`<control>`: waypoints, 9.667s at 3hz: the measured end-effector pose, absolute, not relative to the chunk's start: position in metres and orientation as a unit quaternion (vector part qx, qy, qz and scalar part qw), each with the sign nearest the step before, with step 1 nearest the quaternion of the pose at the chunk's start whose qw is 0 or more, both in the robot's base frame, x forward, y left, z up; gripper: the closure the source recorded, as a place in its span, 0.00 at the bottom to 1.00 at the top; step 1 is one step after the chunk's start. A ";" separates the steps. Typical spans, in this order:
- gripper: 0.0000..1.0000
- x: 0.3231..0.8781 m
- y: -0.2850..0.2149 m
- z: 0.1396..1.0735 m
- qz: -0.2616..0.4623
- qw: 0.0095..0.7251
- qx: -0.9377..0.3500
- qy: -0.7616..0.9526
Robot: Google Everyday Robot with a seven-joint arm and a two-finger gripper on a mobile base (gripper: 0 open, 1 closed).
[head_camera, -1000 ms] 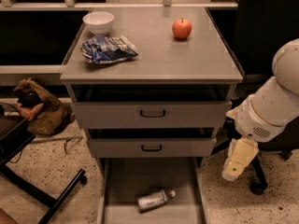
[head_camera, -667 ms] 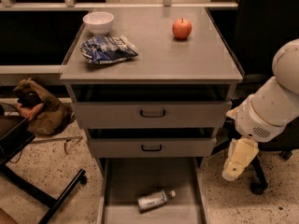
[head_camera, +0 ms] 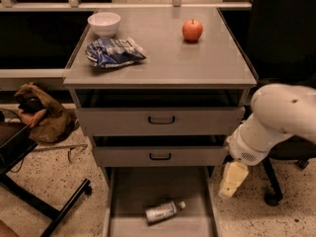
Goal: Pick blue plastic bottle from bottom drawer and place on counter
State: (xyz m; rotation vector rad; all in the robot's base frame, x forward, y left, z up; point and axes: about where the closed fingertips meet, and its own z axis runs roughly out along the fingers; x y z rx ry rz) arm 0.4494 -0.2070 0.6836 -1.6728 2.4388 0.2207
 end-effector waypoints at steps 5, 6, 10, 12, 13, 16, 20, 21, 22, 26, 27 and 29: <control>0.00 0.446 -0.190 0.401 0.153 0.012 -0.559 0.815; 0.00 0.446 -0.190 0.401 0.153 0.012 -0.559 0.815; 0.00 0.495 -0.098 0.242 0.237 0.163 -0.590 0.754; 0.00 0.496 -0.094 0.231 0.250 0.168 -0.591 0.748; 0.00 0.500 -0.078 0.203 0.287 0.187 -0.590 0.731; 0.00 0.509 -0.021 0.132 0.344 0.238 -0.588 0.692; 0.65 0.509 -0.012 0.121 0.339 0.237 -0.582 0.700; 0.88 0.515 -0.017 0.137 0.342 0.252 -0.573 0.701; 1.00 0.533 -0.016 0.194 0.337 0.269 -0.569 0.701; 1.00 0.558 -0.001 0.424 0.285 0.272 -0.610 0.688; 1.00 0.564 -0.002 0.473 0.273 0.304 -0.612 0.678; 1.00 0.571 -0.003 0.641 0.208 0.375 -0.635 0.642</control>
Offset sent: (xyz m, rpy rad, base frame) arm 0.0119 0.0073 -0.0643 0.0016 0.0212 0.0011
